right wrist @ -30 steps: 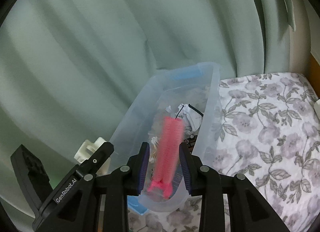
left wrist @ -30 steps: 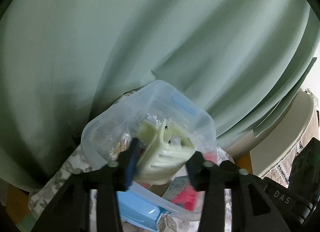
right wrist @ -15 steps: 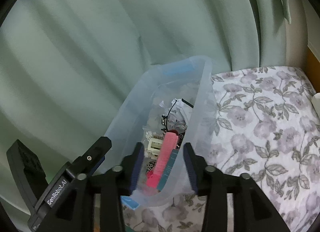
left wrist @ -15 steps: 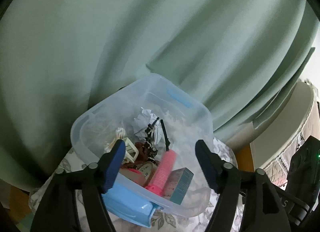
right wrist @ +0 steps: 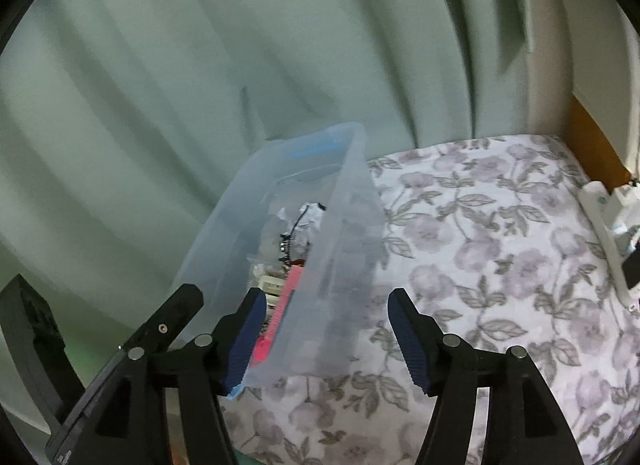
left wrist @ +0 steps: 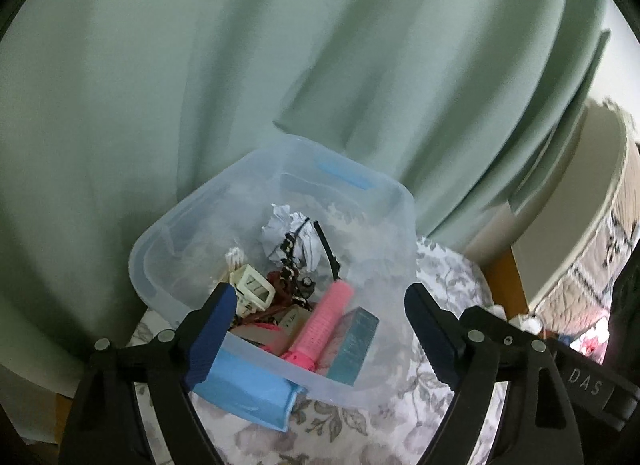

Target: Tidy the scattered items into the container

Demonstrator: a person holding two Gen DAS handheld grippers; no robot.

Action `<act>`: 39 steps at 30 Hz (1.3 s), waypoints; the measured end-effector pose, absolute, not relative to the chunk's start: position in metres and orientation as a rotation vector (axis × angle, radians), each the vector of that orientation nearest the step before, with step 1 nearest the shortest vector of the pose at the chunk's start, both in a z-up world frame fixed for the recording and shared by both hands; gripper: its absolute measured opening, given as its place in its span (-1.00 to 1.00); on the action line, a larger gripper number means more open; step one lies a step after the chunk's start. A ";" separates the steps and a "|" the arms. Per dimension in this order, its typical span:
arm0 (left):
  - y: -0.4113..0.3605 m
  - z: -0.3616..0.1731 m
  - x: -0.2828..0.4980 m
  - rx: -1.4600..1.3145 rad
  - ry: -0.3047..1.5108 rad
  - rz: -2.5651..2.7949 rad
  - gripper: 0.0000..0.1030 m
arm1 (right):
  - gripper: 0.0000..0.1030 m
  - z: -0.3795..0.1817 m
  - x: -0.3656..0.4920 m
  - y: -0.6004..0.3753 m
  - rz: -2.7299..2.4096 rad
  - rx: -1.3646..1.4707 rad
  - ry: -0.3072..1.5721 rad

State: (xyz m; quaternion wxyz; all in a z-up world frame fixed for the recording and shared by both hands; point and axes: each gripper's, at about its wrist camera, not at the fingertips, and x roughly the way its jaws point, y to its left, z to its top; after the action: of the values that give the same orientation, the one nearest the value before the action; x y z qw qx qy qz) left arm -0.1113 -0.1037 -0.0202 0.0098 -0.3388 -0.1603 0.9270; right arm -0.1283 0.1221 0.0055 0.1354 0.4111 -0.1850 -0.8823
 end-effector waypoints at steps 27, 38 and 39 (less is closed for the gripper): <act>-0.056 -0.008 -0.097 -1.156 -0.199 2.859 0.83 | 0.81 0.021 -0.091 0.162 -2.645 1.152 -0.492; -0.050 -0.002 -0.093 -1.158 -0.105 2.883 0.83 | 1.00 0.031 -0.083 0.160 -2.670 1.112 -0.432; -0.051 -0.002 -0.093 -1.166 -0.102 2.890 0.83 | 1.00 0.031 -0.082 0.160 -2.677 1.117 -0.429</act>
State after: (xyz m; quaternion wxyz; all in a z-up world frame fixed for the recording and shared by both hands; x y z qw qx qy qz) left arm -0.0927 -0.0506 -0.0018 0.0116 -0.3738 -0.0329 0.9268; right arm -0.0825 0.1596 0.0315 0.1044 0.3787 -0.1453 -0.9081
